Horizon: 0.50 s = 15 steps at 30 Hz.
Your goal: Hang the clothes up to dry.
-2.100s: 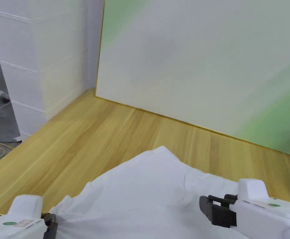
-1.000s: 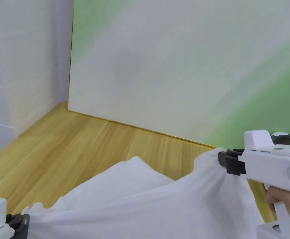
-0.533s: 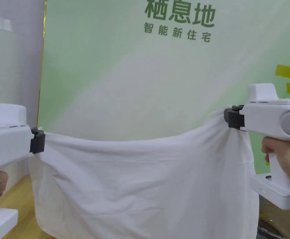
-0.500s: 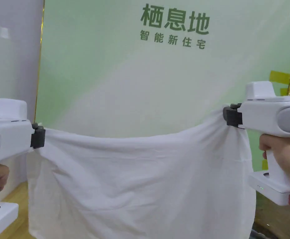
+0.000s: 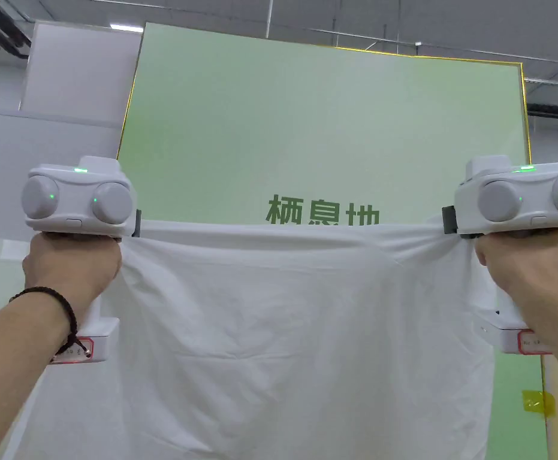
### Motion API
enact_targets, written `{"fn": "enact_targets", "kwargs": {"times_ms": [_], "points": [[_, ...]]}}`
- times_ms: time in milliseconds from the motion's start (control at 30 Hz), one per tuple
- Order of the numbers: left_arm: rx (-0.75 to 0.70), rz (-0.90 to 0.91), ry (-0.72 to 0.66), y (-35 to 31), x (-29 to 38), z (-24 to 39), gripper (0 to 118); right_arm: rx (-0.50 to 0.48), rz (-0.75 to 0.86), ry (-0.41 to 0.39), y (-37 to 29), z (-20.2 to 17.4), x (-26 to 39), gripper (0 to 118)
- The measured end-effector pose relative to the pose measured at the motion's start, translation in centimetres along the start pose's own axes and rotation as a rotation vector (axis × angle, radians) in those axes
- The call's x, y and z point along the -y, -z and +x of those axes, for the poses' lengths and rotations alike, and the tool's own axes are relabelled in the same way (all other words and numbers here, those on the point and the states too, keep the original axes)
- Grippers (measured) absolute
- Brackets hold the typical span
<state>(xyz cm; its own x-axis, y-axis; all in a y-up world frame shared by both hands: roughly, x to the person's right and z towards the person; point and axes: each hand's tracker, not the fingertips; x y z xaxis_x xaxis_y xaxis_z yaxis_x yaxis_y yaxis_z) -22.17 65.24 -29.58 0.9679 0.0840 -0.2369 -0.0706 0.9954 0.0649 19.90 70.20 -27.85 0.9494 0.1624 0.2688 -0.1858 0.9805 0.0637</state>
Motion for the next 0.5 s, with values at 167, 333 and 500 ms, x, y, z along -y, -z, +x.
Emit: {"fn": "enact_targets", "kwargs": {"times_ms": [167, 333, 500], "points": [[-0.043, 0.037, 0.039, 0.7, -0.5, 1.1, 8, 0.041, 0.015, -0.027, 0.7, -1.4, -0.4, 6], [-0.083, 0.071, 0.071, 2.9, -0.9, 1.8, 8, 0.083, 0.051, -0.065, 2.5, -2.4, 0.0, 6], [-0.111, 0.071, 0.095, 6.3, -1.2, 2.9, 8, 0.077, 0.036, -0.056, 5.7, -3.3, 0.0, 6]]}}
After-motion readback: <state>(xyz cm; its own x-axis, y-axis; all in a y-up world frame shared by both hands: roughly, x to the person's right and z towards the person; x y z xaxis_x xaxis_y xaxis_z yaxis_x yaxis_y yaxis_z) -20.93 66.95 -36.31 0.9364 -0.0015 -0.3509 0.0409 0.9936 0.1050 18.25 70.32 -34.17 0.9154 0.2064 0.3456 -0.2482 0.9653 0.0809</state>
